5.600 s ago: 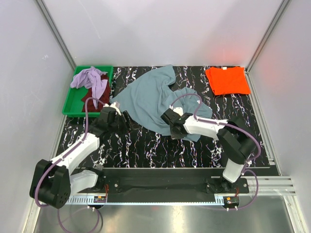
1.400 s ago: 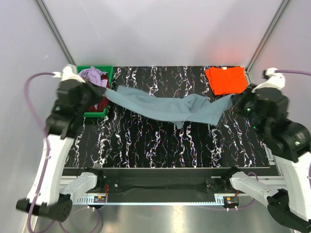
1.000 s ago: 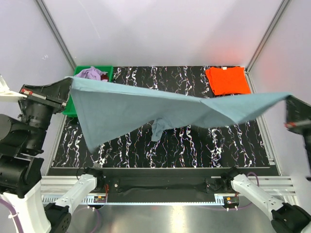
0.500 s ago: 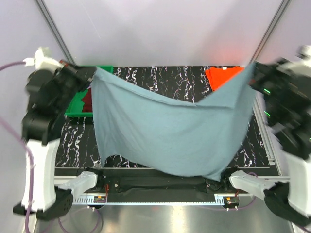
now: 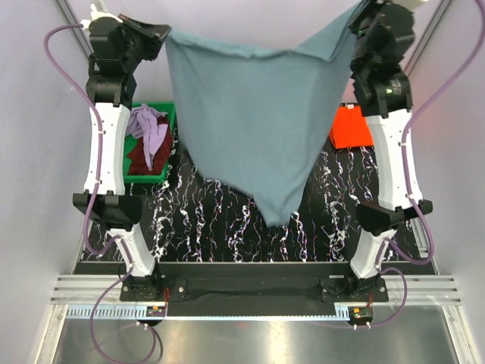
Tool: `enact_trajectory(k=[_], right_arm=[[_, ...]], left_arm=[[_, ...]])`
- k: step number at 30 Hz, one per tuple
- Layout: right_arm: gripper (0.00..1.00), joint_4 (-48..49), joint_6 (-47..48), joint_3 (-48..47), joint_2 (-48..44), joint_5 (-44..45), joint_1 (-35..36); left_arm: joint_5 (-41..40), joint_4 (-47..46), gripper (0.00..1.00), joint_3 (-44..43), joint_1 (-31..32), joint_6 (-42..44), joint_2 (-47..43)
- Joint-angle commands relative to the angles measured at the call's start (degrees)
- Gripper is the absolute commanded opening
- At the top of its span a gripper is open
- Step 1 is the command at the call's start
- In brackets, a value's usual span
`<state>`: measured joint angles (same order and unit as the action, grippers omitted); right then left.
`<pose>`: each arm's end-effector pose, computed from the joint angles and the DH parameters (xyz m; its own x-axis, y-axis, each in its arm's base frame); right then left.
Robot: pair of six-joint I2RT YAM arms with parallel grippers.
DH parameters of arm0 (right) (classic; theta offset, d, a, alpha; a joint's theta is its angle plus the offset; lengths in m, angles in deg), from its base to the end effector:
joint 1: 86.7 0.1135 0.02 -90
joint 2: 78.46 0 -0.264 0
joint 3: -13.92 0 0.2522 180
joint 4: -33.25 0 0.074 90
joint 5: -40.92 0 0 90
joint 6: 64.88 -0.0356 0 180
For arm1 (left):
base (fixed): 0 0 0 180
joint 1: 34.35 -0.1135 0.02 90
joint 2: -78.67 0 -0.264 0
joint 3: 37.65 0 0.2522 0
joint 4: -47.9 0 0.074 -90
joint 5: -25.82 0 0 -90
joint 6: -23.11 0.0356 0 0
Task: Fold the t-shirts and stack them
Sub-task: Flatten the tshirt out
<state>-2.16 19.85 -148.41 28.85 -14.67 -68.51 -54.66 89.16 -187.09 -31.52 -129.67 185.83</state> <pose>0.3298 0.0872 0.6069 0.3403 0.1916 -0.9206 0.2179 0.9363 0.2754 0.3928 -0.0253 0.5374 -0.1820 -0.8691 -0.4600 0.1136 0.4460 -0.8878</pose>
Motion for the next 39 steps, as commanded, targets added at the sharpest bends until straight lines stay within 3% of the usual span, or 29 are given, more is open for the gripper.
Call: enact_trajectory(k=[1, 6, 10, 11, 12, 14, 15, 17, 18, 21, 26, 31, 39], right_arm=[[0.0, 9.6, -2.5, 0.1, -10.3, -2.3, -1.9], [0.0, 8.9, -5.3, 10.8, -21.6, -10.4, -1.9], [0.0, -0.4, -9.0, 24.8, -34.0, -12.5, -2.0], [0.0, -3.8, -11.2, 29.0, -36.9, -13.0, -2.0], [0.0, -5.4, -12.5, 38.1, -39.9, -13.0, -2.0], [0.0, -9.3, -16.3, 47.7, -49.4, -13.2, -2.0], [0.0, -10.7, -17.5, 56.5, -55.7, -13.8, -2.0], [0.0, -16.7, -21.7, 63.5, -60.8, -16.1, -2.1], [0.0, -18.7, -23.2, 69.8, -63.2, -17.3, -2.0], [0.0, -27.0, -26.4, 78.7, -69.5, -21.8, -1.9], [0.0, -39.3, -28.1, 82.0, -75.0, -24.1, -2.1], [0.0, -42.9, -27.3, 78.7, -76.4, -24.7, -2.0], [0.0, -50.5, -28.8, 74.6, -77.8, -21.8, -2.0]], left_arm=[[4.6, -12.4, 0.0, -3.9, -1.6, -5.0, -5.4], [4.9, -10.9, 0.0, 6.8, -2.5, 0.2, -15.4], [6.6, -12.6, 0.0, 25.4, -2.7, 3.3, -26.3], [8.0, -14.6, 0.0, 36.3, -2.7, 3.4, -31.6], [8.3, -16.8, 0.0, 41.3, -2.7, 3.6, -34.2], [9.9, -17.2, 0.0, 54.2, -2.7, 5.1, -41.2], [10.1, -14.8, 0.0, 57.4, -2.7, 7.6, -43.2], [12.1, -13.5, 0.0, 65.2, -2.6, 8.6, -49.6], [13.3, -14.6, 0.0, 73.8, -2.6, 9.7, -51.7], [11.1, -7.2, 0.0, 83.6, -2.5, 13.2, -59.5], [8.6, 0.2, 0.0, 91.3, -2.5, 18.2, -69.5], [5.8, 8.8, 0.0, 91.9, -2.5, 21.4, -74.4], [3.4, 14.5, 0.0, 91.6, -2.5, 21.9, -76.0]])
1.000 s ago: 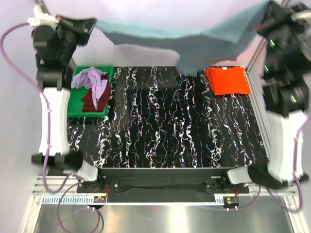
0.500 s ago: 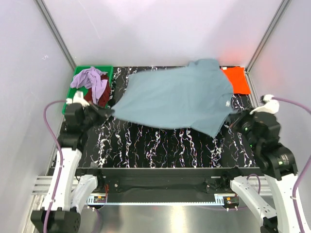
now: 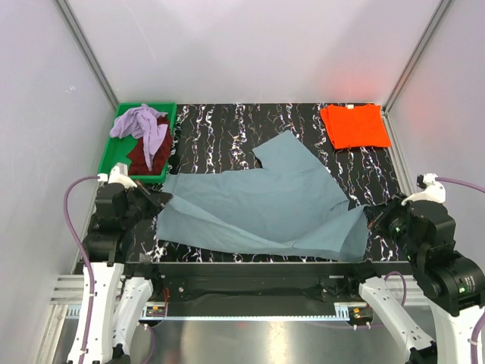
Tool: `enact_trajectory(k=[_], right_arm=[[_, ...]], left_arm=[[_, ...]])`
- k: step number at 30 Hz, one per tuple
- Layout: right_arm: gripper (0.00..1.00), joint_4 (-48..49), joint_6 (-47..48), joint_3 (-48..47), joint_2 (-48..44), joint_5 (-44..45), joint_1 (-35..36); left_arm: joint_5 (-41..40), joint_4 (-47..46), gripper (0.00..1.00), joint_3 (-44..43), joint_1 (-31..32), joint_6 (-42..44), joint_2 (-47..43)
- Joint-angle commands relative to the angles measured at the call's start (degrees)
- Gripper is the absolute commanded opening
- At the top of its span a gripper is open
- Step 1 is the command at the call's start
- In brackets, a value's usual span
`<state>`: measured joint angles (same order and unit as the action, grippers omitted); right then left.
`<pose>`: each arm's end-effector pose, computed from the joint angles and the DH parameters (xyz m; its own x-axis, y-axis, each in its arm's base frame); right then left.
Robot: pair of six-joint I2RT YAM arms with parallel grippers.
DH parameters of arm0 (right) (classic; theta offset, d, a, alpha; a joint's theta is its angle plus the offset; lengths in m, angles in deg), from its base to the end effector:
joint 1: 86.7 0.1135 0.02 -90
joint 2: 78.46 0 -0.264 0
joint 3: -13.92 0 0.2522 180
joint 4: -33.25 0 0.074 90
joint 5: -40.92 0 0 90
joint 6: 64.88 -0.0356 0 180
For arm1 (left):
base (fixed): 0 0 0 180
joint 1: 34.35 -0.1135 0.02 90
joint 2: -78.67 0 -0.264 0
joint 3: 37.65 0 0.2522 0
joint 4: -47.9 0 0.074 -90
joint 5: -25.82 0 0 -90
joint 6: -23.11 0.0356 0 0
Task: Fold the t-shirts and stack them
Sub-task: Flatten the tshirt out
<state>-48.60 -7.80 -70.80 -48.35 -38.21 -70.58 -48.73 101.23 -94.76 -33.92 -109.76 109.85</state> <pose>0.0351 0.0031 0.4017 -0.4298 0.4314 -0.7932 0.1453 0.9001 0.4107 0.1170 -0.0104 0.3106 -0.5031 -0.6520 -0.5673 -0.1344 0.7074 -0.6939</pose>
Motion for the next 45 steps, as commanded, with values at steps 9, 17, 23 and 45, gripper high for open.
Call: enact_trajectory(k=[9, 17, 23, 45], right_arm=[[0.0, 0.9, 0.3, 0.9, -0.6, -2.3, 0.1], [0.0, 21.3, -0.1, 0.3, 16.2, 2.0, 0.1], [0.0, 44.1, 8.8, -23.8, 45.2, 13.5, 0.1], [0.0, 57.4, 27.7, -38.6, 44.2, 5.9, -1.3]], left_arm=[[-2.1, 4.1, 0.0, 3.9, -0.1, -0.5, -1.7], [0.0, -7.0, 0.0, -5.3, -0.1, -3.7, 11.8], [-0.1, -34.6, 0.0, -26.0, -0.3, -9.5, 37.7], [5.7, -38.8, 0.0, -49.7, -2.4, -10.0, 48.7]])
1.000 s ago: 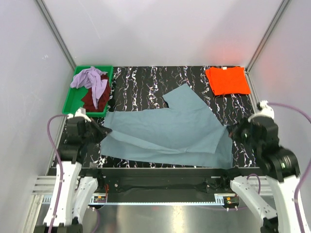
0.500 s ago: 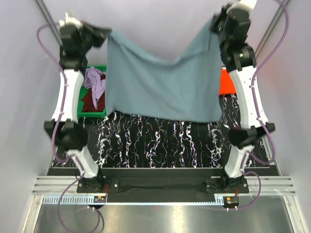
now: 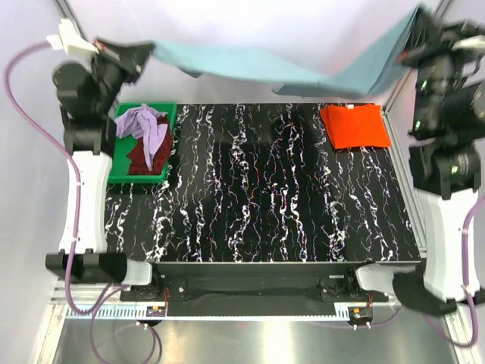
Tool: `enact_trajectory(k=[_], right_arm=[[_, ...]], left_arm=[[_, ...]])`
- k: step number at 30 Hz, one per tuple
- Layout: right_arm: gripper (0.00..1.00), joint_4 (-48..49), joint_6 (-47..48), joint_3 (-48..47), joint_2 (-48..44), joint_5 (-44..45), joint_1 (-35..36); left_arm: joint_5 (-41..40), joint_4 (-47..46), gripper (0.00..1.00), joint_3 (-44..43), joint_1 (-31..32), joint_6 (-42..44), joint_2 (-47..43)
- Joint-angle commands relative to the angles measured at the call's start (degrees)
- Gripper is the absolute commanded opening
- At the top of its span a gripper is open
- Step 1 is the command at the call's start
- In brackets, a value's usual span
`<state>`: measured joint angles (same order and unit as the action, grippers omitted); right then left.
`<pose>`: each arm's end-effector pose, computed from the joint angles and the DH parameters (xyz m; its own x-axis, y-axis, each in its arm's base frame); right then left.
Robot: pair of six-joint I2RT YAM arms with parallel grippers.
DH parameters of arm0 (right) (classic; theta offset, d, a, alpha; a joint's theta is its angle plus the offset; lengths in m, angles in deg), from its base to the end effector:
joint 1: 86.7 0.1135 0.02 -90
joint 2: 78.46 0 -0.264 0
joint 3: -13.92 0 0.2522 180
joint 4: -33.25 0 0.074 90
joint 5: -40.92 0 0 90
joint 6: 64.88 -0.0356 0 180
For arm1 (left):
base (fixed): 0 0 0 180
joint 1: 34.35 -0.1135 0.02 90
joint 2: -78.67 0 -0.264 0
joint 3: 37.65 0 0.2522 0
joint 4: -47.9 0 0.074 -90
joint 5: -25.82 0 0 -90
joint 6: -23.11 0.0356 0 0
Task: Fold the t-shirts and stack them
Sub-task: Flatten the tshirt out
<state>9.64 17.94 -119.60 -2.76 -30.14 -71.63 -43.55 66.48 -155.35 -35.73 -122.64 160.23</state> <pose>0.1750 0.0352 0.6433 0.5403 0.2679 -0.7977 -0.0547 0.9571 0.2844 0.2875 -0.0056 0.5558 -0.0892 -0.7760 -0.6244 0.4256 0.5371 -0.7282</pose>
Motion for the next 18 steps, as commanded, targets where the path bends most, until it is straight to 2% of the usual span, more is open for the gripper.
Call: enact_trajectory(k=[1, 5, 6, 9, 12, 13, 18], right_arm=[[0.0, -1.1, 1.2, 13.8, -3.2, -2.8, -0.2], [0.0, -4.7, -2.2, 30.5, -12.1, -6.2, -0.2], [0.0, -5.3, -3.2, 37.4, -16.0, -5.7, -0.2], [0.0, -9.2, -7.3, 49.5, -24.3, -4.3, -0.2], [0.0, -22.5, -17.1, 55.2, -30.6, 2.7, -0.2], [0.0, -30.1, -22.6, 55.9, -31.9, 5.2, -0.2], [0.0, -42.2, -29.0, 57.2, -39.0, 1.9, -0.2]], left_arm=[[0.5, -4.6, 0.0, 14.0, -0.5, 3.1, -2.9], [-0.1, -4.6, 0.0, 27.9, -0.5, 5.8, -8.2], [0.0, -4.6, 0.0, 32.8, -0.5, 7.1, -9.7], [0.3, -3.1, 0.0, 39.5, -0.5, 9.9, -12.8], [2.1, -1.8, 0.0, 48.8, -0.5, 10.9, -16.8], [3.2, -1.4, 0.0, 53.2, -0.5, 11.1, -17.9], [4.9, 4.3, 0.0, 61.5, -0.4, 13.9, -27.6]])
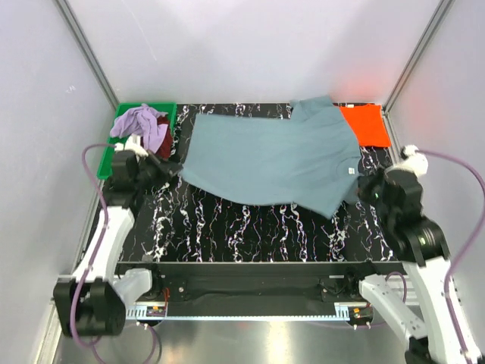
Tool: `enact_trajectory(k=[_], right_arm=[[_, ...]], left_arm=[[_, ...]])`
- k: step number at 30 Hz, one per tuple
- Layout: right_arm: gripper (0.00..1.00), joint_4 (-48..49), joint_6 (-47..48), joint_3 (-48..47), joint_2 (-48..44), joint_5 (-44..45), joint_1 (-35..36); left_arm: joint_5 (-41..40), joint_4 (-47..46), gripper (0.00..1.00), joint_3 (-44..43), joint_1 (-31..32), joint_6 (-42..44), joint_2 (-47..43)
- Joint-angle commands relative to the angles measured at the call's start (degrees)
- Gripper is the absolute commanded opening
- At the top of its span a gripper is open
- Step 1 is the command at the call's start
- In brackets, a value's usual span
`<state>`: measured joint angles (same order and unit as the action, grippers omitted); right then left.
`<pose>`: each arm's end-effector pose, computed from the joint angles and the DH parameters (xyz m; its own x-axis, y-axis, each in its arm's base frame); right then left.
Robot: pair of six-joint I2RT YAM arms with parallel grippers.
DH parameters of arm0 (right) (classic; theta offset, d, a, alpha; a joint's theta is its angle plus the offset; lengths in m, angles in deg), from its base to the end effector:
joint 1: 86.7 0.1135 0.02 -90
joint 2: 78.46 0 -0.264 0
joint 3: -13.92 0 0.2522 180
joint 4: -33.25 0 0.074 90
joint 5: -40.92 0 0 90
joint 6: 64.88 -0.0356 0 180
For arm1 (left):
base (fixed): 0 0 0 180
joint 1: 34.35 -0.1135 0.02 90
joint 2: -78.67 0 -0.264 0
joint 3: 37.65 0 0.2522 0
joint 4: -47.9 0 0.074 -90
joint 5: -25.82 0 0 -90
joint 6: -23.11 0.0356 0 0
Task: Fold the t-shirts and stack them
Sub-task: Flatten the tshirt out
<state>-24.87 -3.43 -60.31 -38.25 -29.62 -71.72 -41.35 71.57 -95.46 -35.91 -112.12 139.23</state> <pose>0.1244 0.0210 0.3811 -0.3226 0.3802 -0.8668 0.2325 0.9196 0.3168 0.2381 -0.0073 0.2838 -0.5420 -0.6693 -0.5081 -0.0888 0.6469 -0.7574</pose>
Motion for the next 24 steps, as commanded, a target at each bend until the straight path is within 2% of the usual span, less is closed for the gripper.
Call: enact_trajectory(k=[1, 6, 10, 15, 24], right_arm=[[0.0, -10.6, -7.7, -2.5, -3.3, -0.3, -0.1], [0.0, -17.9, -8.5, -6.0, -1.1, -3.5, -0.1], [0.0, -21.5, -9.6, -7.5, -1.5, -2.3, -0.1], [0.0, -25.0, -10.3, -11.0, -3.1, -2.5, -0.1], [0.0, -19.2, -2.5, -18.3, -4.4, -9.7, -0.1]], left_arm=[[2.3, 2.6, 0.0, 2.2, -0.3, 3.9, -8.0], [-0.9, 12.9, 0.0, 4.4, -0.2, 5.7, -17.7], [-5.2, 21.4, 0.0, 4.0, -0.1, 7.7, -21.4], [-8.7, 27.6, 0.0, 2.5, -0.1, 9.0, -23.1], [-10.3, 31.5, 0.0, -4.1, -0.2, 8.1, -23.3]])
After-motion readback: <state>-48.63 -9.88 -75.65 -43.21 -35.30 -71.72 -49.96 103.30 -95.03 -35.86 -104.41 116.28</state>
